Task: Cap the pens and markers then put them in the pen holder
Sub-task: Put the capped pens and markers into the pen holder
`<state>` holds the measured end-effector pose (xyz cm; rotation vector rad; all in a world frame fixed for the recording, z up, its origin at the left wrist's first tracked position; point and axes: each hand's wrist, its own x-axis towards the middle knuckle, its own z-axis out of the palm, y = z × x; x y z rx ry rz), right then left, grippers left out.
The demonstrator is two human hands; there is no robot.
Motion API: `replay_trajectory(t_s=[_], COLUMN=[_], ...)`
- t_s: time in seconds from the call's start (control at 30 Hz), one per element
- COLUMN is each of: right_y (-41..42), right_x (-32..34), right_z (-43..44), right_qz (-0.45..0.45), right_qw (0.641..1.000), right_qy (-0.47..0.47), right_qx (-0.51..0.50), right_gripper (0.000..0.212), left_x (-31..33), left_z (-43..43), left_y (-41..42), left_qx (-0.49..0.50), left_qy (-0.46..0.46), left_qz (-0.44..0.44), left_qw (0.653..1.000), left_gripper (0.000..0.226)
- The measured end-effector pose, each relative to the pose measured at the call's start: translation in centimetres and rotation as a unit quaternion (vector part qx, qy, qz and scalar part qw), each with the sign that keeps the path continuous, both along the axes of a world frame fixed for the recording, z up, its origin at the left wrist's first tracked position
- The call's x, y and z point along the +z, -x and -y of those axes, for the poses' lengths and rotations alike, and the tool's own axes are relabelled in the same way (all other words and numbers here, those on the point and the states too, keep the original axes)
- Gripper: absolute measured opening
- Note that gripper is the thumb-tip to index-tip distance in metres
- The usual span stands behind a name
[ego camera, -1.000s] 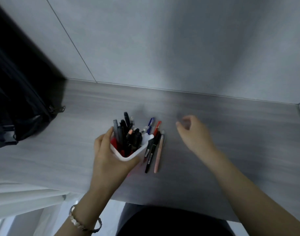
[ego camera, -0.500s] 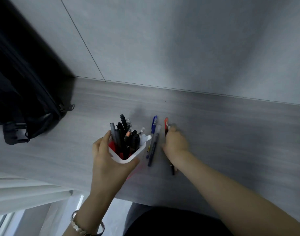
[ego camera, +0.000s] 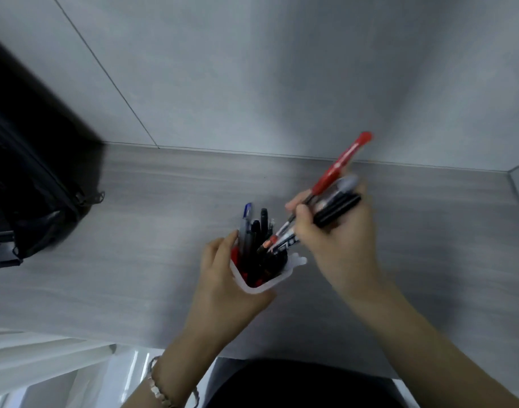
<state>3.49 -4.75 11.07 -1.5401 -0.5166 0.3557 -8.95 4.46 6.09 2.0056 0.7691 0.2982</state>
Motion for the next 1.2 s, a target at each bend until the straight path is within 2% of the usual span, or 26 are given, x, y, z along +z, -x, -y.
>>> replay_trajectory(t_s=[0.07,0.13,0.27,0.43,0.5,0.57,0.63,0.67,0.73,0.8,0.87,0.9,0.97,1.0,1.03,1.1,1.13,1.2], right_y=[1.1,1.5,0.6,0.1,0.4,0.8,1.5,2.0,2.6,2.5,1.7,1.1,-0.1,-0.8,-1.4,-1.6,-1.4,-0.6], right_x=[-1.4,-2.2,-2.4,-3.1,-3.5,-3.9,-4.0,-4.1,-4.6,-5.1,-5.0,-5.0,-5.8,-6.4,-7.0,-8.0,-8.6,-9.4], right_z=[0.2,0.8,1.0,1.2,1.6,1.8,2.0,2.1,1.9,1.4,0.5,-0.1,-1.2,-2.0,-2.9,-4.8,-5.8,-7.8], right_qz=[0.021,0.058,0.113,0.127,0.094,0.083,0.171,0.219,0.298,0.326,0.228,0.167,0.097,0.075,0.051,0.001,-0.002,0.019], right_qw=[0.994,0.989,0.993,0.991,0.995,0.996,0.983,0.972,0.942,0.913,0.922,0.942,0.979,0.982,0.971,0.911,0.882,0.851], right_qy=[0.092,0.124,0.039,-0.033,-0.016,0.019,0.068,0.089,0.147,0.207,0.200,0.170,0.127,0.156,0.228,0.405,0.460,0.508], right_qx=[0.054,0.060,0.007,0.018,0.001,0.002,0.011,0.012,0.041,0.130,0.239,0.237,0.126,0.070,0.045,0.077,0.101,0.128], right_gripper=[0.032,0.042,0.079,0.102,0.091,0.057,0.024,0.024,0.040,0.050,0.053,0.049,0.037,0.033,0.035,0.050,0.057,0.068], left_x=[0.2,0.2,0.1,0.2,0.2,0.2,0.2,0.0,-0.4,-0.7,-0.7,-0.6,0.0,0.2,0.3,0.1,0.0,0.0], left_z=[0.6,1.0,1.7,1.9,1.8,1.6,1.6,1.6,1.5,1.1,0.3,-0.2,-1.4,-2.1,-2.8,-4.1,-4.7,-5.4], left_y=[-0.7,-1.1,-1.6,-1.4,-1.3,-1.1,-1.0,-0.8,-0.5,0.0,0.6,1.0,1.7,2.1,2.5,3.4,3.7,4.2], left_qx=[-0.028,-0.036,-0.043,-0.057,-0.052,-0.048,-0.052,-0.053,-0.048,-0.028,0.000,0.023,0.076,0.096,0.114,0.138,0.147,0.166], left_qy=[-0.001,0.001,0.008,-0.002,-0.011,-0.012,-0.025,-0.034,-0.042,-0.019,0.000,0.001,0.003,0.006,0.010,0.011,0.010,0.011], left_qz=[0.020,0.032,0.043,0.036,0.031,0.032,0.034,0.033,0.030,0.022,0.014,0.012,0.001,-0.003,-0.004,-0.003,-0.007,-0.012], left_qw=[0.999,0.999,0.998,0.998,0.998,0.998,0.998,0.997,0.998,0.999,1.000,1.000,0.997,0.995,0.993,0.990,0.989,0.986], left_gripper=[0.087,0.087,0.093,0.096,0.096,0.097,0.097,0.097,0.095,0.091,0.086,0.084,0.075,0.068,0.063,0.066,0.070,0.078])
